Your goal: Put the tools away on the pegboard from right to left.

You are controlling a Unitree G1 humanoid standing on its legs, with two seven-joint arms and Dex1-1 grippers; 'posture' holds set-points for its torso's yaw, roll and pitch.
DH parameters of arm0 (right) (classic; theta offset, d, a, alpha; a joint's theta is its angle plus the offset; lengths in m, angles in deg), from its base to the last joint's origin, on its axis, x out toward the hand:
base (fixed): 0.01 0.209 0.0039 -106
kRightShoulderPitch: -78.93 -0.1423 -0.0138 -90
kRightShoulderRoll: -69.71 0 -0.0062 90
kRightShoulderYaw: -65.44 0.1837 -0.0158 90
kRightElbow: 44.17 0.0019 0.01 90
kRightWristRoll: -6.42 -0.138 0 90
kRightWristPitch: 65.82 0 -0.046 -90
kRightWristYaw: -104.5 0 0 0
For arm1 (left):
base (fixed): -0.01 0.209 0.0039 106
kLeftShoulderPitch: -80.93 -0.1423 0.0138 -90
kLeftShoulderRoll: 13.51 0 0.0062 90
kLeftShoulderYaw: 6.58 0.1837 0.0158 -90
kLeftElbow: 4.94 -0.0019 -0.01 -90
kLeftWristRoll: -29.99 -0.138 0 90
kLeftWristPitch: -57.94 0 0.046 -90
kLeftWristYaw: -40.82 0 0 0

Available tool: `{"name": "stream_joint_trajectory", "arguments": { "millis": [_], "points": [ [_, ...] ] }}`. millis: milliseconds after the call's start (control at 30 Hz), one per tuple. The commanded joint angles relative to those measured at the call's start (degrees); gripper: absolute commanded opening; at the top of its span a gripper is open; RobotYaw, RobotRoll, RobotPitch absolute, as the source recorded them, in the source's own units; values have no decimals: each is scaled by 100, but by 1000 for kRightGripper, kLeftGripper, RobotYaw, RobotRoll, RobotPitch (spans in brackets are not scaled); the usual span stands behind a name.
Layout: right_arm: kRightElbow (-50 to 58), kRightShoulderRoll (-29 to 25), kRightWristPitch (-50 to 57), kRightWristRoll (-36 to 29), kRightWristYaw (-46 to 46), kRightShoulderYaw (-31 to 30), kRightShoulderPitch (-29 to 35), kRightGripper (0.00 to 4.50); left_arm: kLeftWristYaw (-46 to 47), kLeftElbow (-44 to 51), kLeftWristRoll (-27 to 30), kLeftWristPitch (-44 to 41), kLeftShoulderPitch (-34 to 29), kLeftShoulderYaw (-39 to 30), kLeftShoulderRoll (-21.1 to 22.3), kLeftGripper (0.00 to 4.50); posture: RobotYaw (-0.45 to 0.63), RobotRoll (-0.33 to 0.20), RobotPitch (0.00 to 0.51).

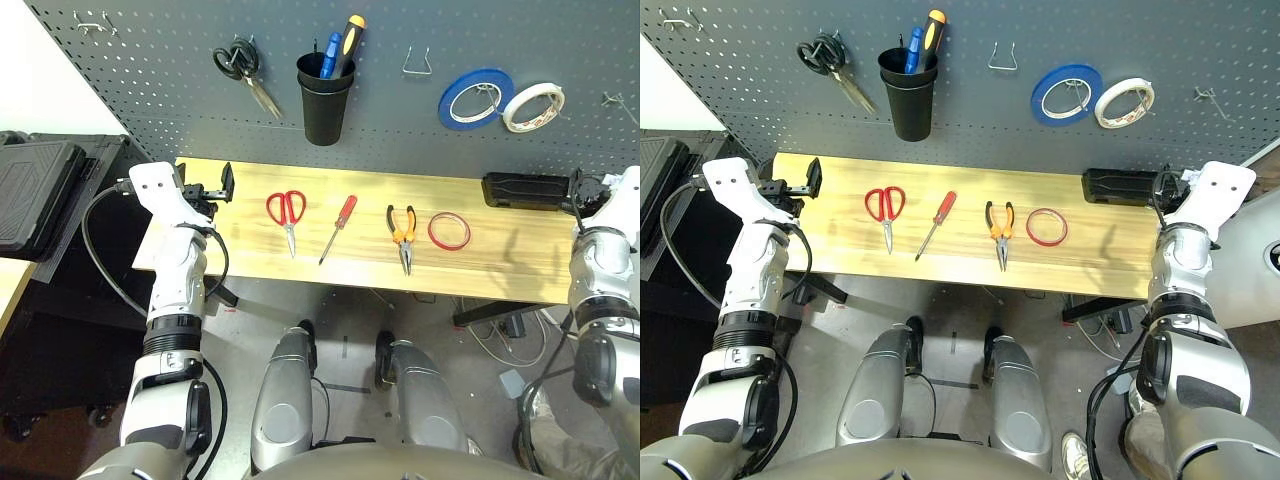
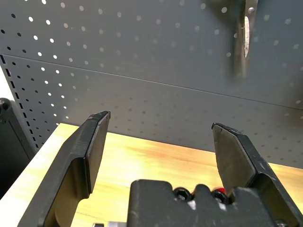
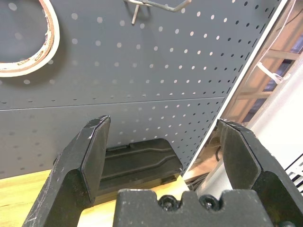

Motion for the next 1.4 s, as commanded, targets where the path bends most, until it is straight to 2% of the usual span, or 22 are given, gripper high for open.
{"name": "stream_joint_trajectory", "arguments": {
  "millis": [33, 133, 367, 567, 833, 1133, 1400],
  "points": [
    [-94, -21, -89, -11, -73, 59, 96, 4500, -32, -153, -8, 33, -14, 53, -42, 4479, 170, 0, 198],
    [-79, -83, 79, 124, 22, -89, 116, 4500, -56, -125, 1, -3, -35, 106, -115, 4479, 153, 0, 206],
    [193, -523, 1140, 641, 1669, -1012, -38, 4500, -688, 370, 14, -635, -164, 613, -90, 4479, 129, 0, 232],
    [32, -914, 1771, 1081, 2819, -1648, -490, 4500, -1391, 1421, 116, -1809, -501, 1158, 102, 4479, 110, 0, 253],
    [-398, -838, 2682, 1606, 4715, -2498, -1223, 4500, -2003, 2068, 149, -3373, -312, 1698, 433, 4479, 97, 0, 308],
    [-776, -396, 3080, 2107, 5266, -3085, -1563, 4500, -2127, 2844, 157, -4073, -536, 1773, 623, 4479, 143, 0, 367],
    [-996, 140, 3204, 2591, 5006, -3499, -1543, 4500, -2064, 3551, 249, -4562, -795, 1676, 777, 4479, 209, 0, 401]
  ]
}}
